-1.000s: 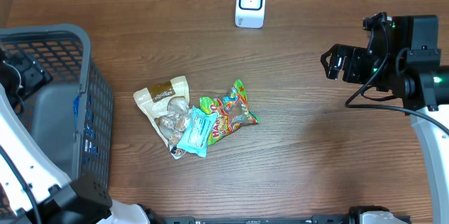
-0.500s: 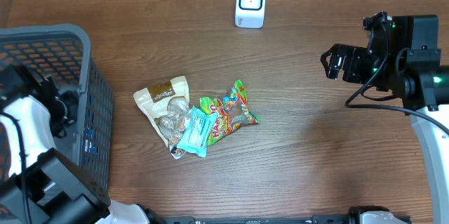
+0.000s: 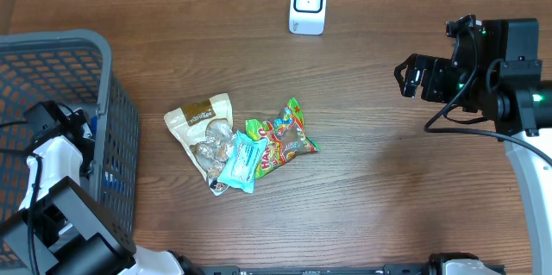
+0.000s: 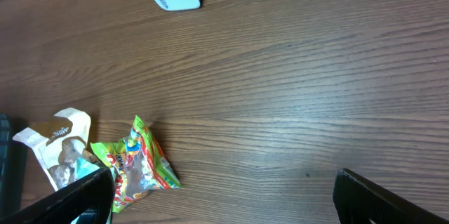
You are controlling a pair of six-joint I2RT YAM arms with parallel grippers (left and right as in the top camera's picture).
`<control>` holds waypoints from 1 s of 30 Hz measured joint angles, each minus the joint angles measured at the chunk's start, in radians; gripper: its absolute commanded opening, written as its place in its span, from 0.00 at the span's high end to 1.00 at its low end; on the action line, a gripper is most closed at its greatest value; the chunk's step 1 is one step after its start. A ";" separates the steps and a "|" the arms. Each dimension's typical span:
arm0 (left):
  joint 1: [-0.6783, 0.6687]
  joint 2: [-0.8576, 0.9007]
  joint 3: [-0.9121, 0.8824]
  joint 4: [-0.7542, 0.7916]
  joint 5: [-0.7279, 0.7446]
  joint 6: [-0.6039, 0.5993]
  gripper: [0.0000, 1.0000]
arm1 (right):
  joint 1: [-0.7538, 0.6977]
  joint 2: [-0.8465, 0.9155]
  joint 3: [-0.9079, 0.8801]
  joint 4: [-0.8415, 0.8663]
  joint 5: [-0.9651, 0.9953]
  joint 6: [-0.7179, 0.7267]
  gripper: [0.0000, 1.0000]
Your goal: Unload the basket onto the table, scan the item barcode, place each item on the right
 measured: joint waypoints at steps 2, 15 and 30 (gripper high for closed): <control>0.000 -0.002 0.000 0.000 0.000 0.001 0.96 | 0.000 0.000 0.000 0.000 0.000 0.000 0.00; 0.000 -0.008 0.412 -0.442 0.014 -0.059 0.96 | 0.000 0.000 0.000 -0.008 0.000 0.000 0.00; -0.316 -0.256 1.175 -0.934 0.327 -0.076 0.96 | 0.000 0.000 0.000 0.001 0.000 -0.001 0.00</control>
